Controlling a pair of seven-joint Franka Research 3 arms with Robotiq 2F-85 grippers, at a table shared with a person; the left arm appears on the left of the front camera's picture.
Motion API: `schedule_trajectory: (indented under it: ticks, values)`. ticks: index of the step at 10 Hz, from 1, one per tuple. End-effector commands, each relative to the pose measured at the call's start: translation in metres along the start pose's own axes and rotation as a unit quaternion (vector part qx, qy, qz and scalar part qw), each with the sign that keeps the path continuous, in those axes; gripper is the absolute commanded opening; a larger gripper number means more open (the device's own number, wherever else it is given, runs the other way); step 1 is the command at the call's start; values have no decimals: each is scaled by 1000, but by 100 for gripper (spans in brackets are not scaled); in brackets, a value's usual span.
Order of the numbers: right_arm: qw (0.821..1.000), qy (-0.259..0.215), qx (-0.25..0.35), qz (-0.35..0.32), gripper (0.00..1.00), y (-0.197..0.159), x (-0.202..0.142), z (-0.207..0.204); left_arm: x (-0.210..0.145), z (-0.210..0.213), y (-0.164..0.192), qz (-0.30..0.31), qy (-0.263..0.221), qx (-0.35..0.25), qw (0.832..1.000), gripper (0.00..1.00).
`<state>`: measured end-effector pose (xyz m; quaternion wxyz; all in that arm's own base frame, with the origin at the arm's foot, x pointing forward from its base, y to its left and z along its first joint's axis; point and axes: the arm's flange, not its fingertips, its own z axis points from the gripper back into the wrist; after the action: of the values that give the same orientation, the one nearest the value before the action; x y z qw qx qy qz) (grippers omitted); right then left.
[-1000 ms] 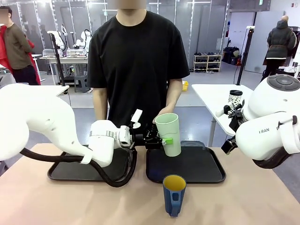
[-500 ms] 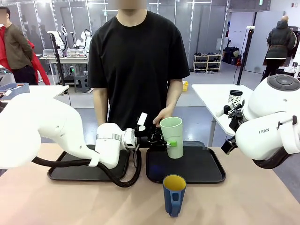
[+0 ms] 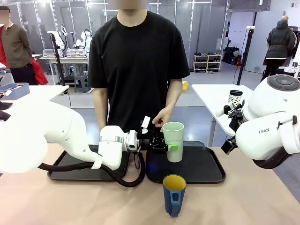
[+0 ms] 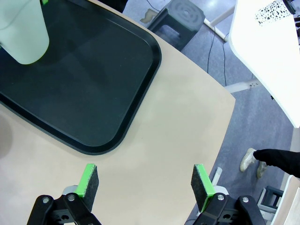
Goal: Sort and store the cups by type.
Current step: Place the picked Reusable plastic cup into the Flat Tray indicated by the person.
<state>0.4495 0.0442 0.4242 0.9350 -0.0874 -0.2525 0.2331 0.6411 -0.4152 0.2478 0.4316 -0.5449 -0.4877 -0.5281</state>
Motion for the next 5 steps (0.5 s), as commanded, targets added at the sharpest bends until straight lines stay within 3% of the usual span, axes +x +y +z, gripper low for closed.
schedule_trajectory:
  ticks: [1,5]
  values:
    - [1000,-2,-1,1,100,0,0,-1,-1,-3,12,16,28,-3,999,86]
    - [1000,-2,-1,1,100,0,0,-1,-18,-1,22,22,31,-1,999,86]
